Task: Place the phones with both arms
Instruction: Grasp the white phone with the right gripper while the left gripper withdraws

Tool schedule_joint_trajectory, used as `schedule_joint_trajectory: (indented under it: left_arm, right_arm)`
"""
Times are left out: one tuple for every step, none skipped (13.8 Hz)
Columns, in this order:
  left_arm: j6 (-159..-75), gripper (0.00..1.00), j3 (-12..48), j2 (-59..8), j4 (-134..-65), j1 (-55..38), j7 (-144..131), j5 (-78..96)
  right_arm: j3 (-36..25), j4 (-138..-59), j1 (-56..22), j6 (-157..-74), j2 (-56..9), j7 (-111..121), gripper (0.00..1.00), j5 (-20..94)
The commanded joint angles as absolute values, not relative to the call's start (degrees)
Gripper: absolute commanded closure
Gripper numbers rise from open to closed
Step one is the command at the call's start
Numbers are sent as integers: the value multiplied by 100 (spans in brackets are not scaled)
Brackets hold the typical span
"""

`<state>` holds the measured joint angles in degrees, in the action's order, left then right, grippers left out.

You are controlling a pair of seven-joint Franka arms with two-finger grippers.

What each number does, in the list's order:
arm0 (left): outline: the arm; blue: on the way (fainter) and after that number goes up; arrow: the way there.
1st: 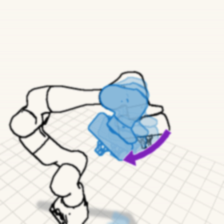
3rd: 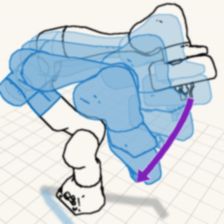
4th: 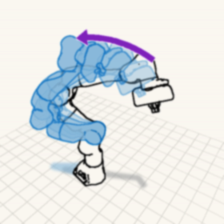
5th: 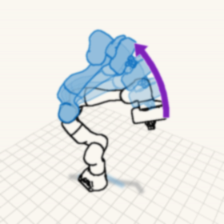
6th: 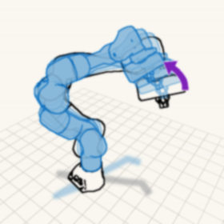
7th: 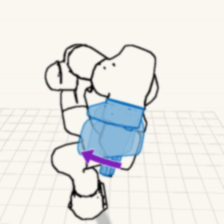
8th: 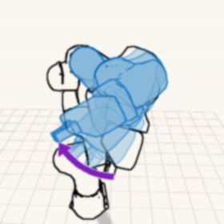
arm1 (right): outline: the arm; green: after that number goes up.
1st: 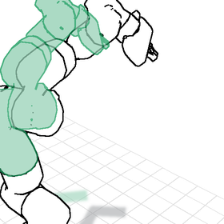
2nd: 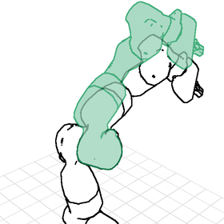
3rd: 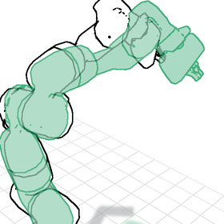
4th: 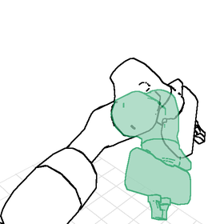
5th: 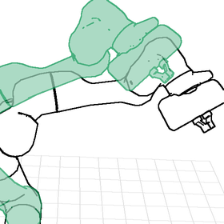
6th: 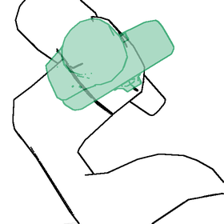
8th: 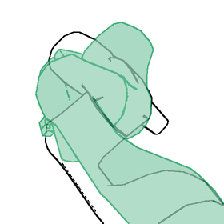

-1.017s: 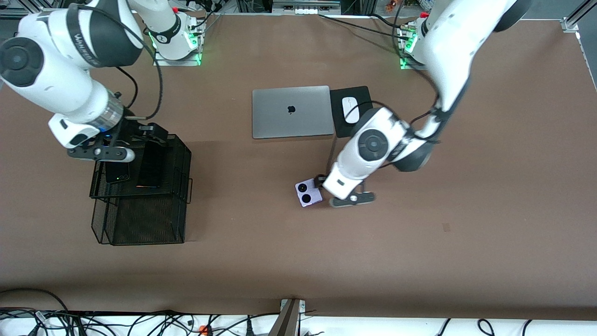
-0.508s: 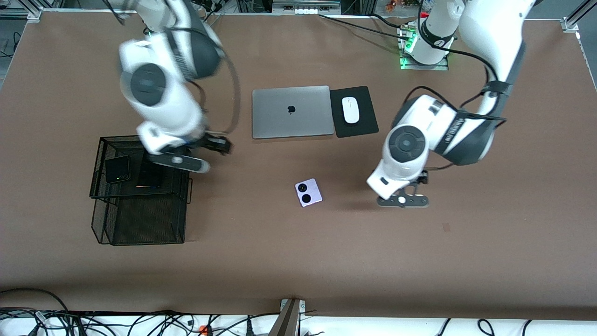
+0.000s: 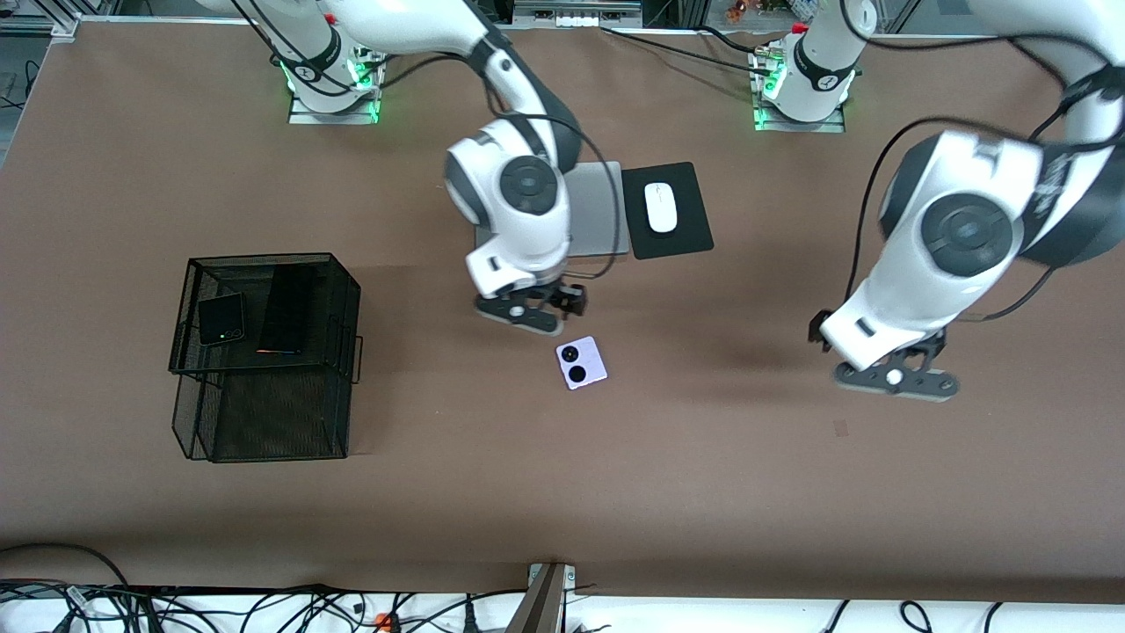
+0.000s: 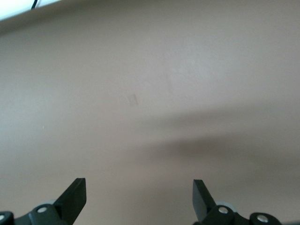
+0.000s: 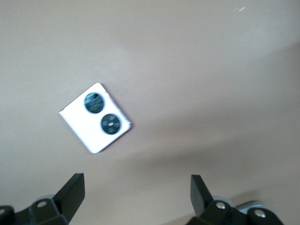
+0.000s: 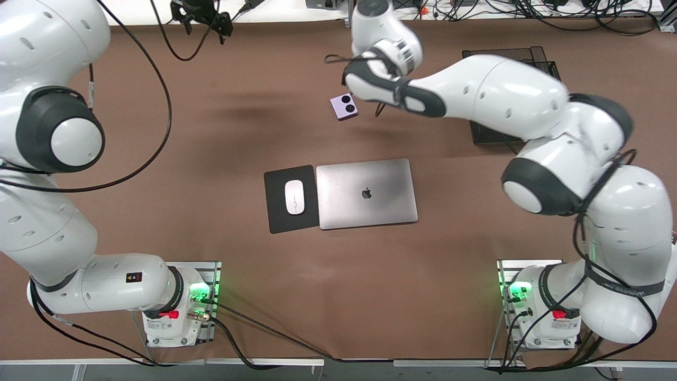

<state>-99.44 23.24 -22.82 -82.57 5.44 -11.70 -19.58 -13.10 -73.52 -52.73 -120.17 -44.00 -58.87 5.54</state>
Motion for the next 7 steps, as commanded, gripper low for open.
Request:
schedule_joint_trajectory:
  left_arm:
    - [-9686,0,2251,-1524,-8533,729,-670,-1382]
    - [-9694,0,1858,-1225,-8691,651,-442,-1145]
    - [-9694,0,1332,-908,-8814,415,-109,-786]
    - [-9694,0,744,-749,-8885,109,277,-486]
    - [-9677,0,208,-573,-8981,-147,568,-205]
    - [-9703,0,11,-345,-9209,-175,650,-72]
    - [-9712,0,-35,-82,-9472,-158,676,-53]
  right_arm:
    - [-1336,-6637,-5352,-12032,-4964,-6169,0,536]
    - [-1336,-6549,-5379,-12084,-5079,-6170,0,519]
    - [-1336,-6504,-5431,-12155,-5184,-6170,0,405]
    - [-1327,-6504,-5449,-12225,-5255,-6161,0,256]
    - [-1318,-6495,-5467,-12356,-5334,-6161,0,168]
    - [-1310,-6495,-5467,-12566,-5396,-6144,0,167]
    - [-1301,-6495,-5467,-12786,-5475,-6135,0,167]
